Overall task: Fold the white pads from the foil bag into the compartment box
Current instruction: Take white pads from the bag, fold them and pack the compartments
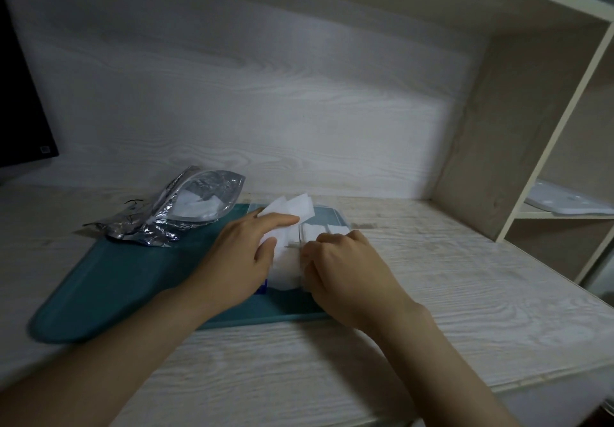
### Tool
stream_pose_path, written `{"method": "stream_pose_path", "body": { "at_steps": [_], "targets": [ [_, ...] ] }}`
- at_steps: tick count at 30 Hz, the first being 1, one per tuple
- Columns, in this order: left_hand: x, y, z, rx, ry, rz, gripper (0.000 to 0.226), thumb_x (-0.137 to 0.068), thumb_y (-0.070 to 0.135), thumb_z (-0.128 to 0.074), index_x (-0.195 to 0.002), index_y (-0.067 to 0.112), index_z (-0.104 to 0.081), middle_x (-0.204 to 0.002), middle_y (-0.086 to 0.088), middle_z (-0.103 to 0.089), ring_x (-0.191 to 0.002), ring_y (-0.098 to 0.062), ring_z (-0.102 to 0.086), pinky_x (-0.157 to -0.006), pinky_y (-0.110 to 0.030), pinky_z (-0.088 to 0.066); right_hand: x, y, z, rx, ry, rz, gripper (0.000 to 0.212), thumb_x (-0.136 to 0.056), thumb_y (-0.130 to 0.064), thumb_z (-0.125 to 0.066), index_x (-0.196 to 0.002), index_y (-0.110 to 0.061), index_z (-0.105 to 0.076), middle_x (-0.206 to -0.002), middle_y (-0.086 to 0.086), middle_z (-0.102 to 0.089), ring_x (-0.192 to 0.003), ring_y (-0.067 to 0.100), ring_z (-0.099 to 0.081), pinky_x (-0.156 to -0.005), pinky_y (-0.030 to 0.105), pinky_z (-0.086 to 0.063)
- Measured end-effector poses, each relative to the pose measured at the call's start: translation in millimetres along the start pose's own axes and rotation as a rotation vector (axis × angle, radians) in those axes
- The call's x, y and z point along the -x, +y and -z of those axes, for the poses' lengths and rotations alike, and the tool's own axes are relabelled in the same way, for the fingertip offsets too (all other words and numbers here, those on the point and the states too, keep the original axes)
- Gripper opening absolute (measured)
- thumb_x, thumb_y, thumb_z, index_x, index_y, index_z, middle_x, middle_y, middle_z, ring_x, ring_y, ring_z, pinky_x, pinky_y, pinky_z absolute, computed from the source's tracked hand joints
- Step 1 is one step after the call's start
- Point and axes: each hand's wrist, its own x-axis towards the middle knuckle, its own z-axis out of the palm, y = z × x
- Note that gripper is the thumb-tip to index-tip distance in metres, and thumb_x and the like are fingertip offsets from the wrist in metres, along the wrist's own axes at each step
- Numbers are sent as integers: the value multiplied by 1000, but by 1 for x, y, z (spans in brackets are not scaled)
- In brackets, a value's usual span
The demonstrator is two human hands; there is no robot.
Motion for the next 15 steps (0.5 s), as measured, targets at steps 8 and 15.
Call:
{"method": "stream_pose_path", "body": {
  "at_steps": [8,15],
  "targets": [
    [0,-3,0,-9,1,-3,48,-99,0,-61,-137,28,-69,-134,3,-66,-116,-2,-56,-95,6,-31,2,-5,-7,-4,-48,-97,48,-89,-52,-16,-85,-26,-56,-88,-5,-52,-90,18,-40,-85,37,-28],
    [0,-2,1,22,10,2,46,-99,0,-63,-136,27,-70,-130,13,-63,-113,9,-52,-96,6,-30,-6,3,-2,-54,-82,-127,51,-86,-50,-18,-70,-24,-58,-74,-6,-51,-87,16,-43,-86,37,-32]
  ]
}}
